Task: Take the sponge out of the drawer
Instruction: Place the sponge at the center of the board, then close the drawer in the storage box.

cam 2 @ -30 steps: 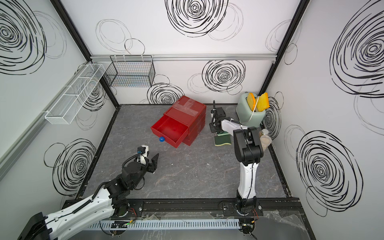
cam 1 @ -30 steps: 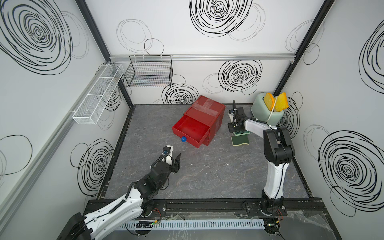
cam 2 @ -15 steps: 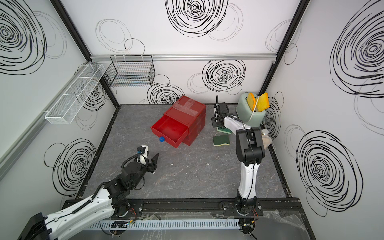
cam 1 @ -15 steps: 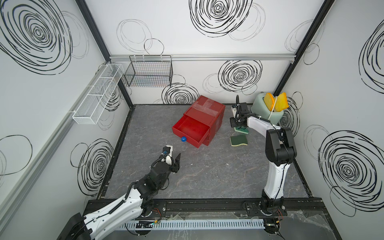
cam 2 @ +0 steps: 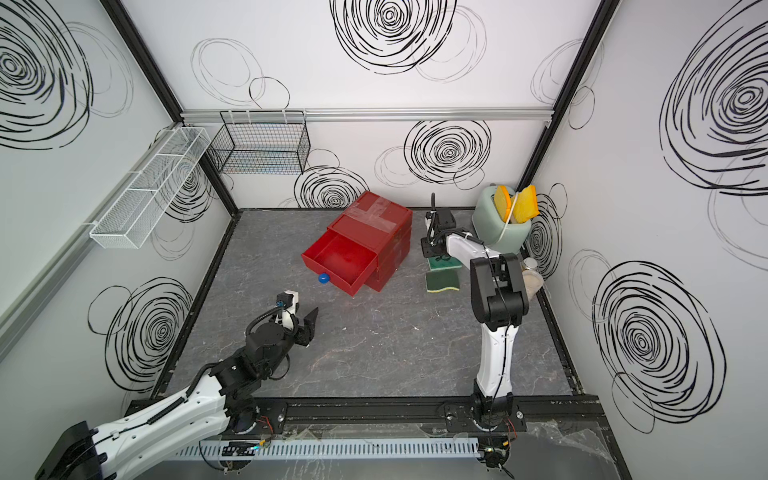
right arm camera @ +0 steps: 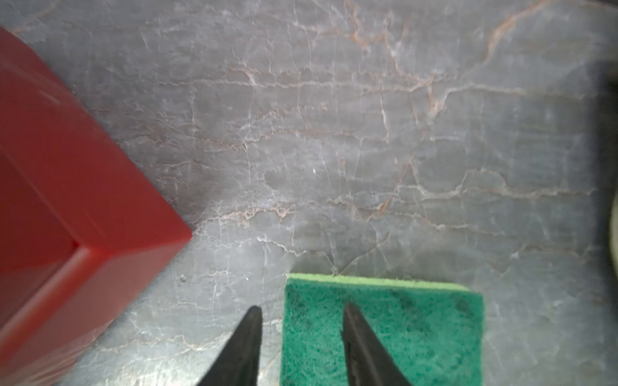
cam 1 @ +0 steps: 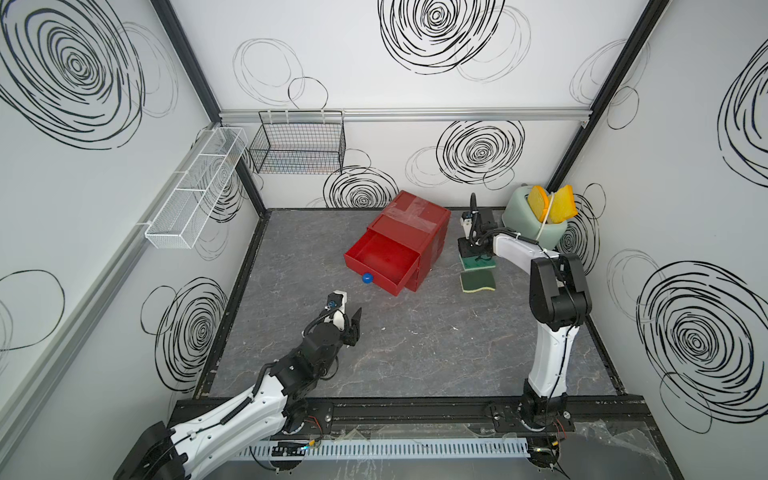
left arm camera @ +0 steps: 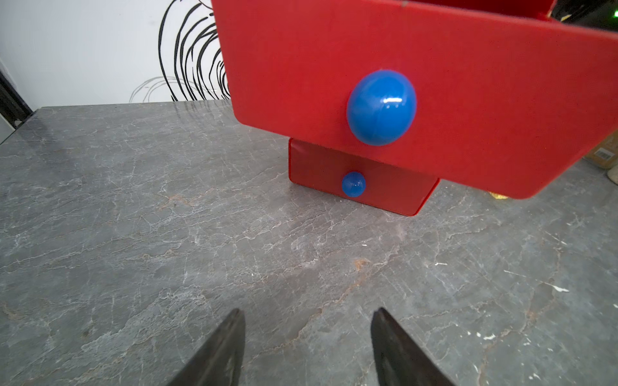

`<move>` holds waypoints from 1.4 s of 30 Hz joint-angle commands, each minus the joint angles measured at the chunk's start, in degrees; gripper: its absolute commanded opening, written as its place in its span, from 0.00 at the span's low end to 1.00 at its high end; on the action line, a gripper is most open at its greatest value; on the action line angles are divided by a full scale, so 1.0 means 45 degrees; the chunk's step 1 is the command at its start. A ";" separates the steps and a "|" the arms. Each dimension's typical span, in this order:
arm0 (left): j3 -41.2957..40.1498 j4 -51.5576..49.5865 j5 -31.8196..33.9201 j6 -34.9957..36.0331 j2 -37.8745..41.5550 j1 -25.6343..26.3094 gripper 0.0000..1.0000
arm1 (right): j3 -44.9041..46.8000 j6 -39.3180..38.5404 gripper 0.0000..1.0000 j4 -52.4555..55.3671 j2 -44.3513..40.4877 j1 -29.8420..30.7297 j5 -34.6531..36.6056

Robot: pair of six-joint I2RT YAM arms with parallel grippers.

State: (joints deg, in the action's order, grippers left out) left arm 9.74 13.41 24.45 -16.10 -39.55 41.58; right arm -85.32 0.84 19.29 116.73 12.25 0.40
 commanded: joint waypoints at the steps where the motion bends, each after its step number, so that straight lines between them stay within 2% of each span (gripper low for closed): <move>1: 0.0239 0.0488 0.0142 -0.0036 0.0135 0.0034 0.56 | -0.0158 0.0062 0.45 0.0134 -0.0795 -0.0002 -0.0092; 3: 0.0282 0.0272 0.0415 -0.0136 0.0468 0.0072 0.47 | -0.0125 0.0195 0.38 -0.0114 -0.1265 -0.0212 -0.0331; 4: 0.0336 0.0127 0.0572 -0.0206 0.0588 0.0085 0.42 | -0.0168 0.0327 0.31 -0.0276 -0.1395 -0.0357 -0.0680; 6: 0.0465 -0.0162 0.1011 -0.0390 0.0639 0.0093 0.34 | -0.0445 0.0568 0.00 -0.0637 -0.1450 -0.0681 -0.1728; 8: 0.0657 -0.0136 0.1118 -0.0393 0.0301 0.0083 0.20 | -0.1193 0.0619 0.00 -0.0494 -0.0956 -0.0916 -0.3082; 11: 0.1240 -0.0058 0.1327 -0.0411 -0.0602 0.0132 0.00 | -0.2965 0.0573 0.00 0.0340 0.0314 -0.1095 -0.3906; 16: 0.2369 0.0791 0.1378 0.0150 -0.1925 0.0193 0.00 | -0.4854 0.0883 0.00 0.0351 0.1623 -0.1294 -0.4987; 23: 0.3449 0.2328 0.1017 0.0664 -0.4166 0.0079 0.00 | -0.6467 0.1627 0.00 -0.0100 0.3074 -0.1264 -0.7996; 32: 0.4289 0.3997 0.0507 0.0896 -0.5994 0.0034 0.00 | -0.5125 0.1445 0.00 -0.1078 0.2494 -0.0702 -0.9417; 42: 0.6065 0.5513 -0.0430 0.1328 -0.8642 -0.0071 0.00 | -0.3999 0.0698 0.00 -0.0875 0.1565 -0.0535 -0.9541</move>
State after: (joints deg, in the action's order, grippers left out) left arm 34.24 32.16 24.56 -11.57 -76.47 41.67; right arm -104.14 6.61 15.55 127.72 9.47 -40.49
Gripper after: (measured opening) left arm 0.047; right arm 0.044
